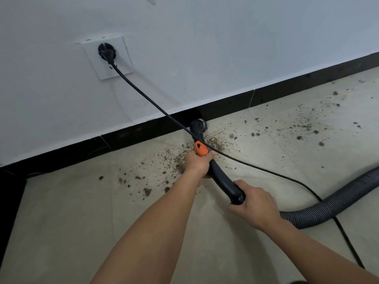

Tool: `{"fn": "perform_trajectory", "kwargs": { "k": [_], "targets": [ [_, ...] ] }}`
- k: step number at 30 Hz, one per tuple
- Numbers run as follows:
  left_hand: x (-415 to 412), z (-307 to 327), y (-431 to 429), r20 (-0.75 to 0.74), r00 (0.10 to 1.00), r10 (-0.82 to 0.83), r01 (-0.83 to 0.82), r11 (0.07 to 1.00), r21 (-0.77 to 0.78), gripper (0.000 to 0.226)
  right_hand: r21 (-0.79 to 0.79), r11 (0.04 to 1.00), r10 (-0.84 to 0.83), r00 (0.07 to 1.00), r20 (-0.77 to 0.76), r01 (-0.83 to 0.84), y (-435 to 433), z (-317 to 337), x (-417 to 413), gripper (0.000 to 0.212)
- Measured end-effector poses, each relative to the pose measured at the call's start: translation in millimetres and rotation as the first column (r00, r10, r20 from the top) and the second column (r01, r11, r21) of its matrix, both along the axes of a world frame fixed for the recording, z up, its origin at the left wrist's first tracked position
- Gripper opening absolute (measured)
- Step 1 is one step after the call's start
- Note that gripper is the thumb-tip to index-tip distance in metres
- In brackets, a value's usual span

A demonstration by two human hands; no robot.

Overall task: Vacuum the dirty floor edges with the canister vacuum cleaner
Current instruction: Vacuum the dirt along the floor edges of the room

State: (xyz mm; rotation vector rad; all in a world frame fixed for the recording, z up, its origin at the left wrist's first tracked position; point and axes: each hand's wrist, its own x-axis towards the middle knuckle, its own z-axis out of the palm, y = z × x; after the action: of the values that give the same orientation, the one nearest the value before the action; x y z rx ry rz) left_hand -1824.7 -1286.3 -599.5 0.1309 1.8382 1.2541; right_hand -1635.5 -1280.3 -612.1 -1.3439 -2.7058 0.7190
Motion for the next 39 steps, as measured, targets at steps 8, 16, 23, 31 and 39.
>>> {"fn": "perform_trajectory", "kwargs": {
  "k": [8,16,23,31,39],
  "targets": [
    [-56,13,-109,-0.079,0.975,0.208,-0.216,0.970,-0.114,0.035,-0.071,0.967,0.247,0.969,-0.005,-0.246,-71,11,-63,0.046],
    [-102,33,-247,-0.226,0.879,0.420,-0.451,0.886,-0.106,0.034,-0.087,0.897,0.424,0.900,-0.098,-0.433,-180,28,-122,0.048],
    [-101,11,-297,-0.186,0.867,0.462,-0.492,0.853,-0.174,0.035,-0.135,0.883,0.446,0.893,-0.062,-0.450,-230,20,-119,0.045],
    [-76,2,-247,-0.158,0.929,0.335,-0.351,0.933,-0.080,0.022,-0.148,0.944,0.292,0.955,-0.044,-0.296,-209,12,-88,0.043],
    [-48,-2,-184,-0.140,0.972,0.188,-0.198,0.978,-0.067,0.024,-0.123,0.983,0.130,0.991,-0.032,-0.133,-177,10,-55,0.043]
  ]
}}
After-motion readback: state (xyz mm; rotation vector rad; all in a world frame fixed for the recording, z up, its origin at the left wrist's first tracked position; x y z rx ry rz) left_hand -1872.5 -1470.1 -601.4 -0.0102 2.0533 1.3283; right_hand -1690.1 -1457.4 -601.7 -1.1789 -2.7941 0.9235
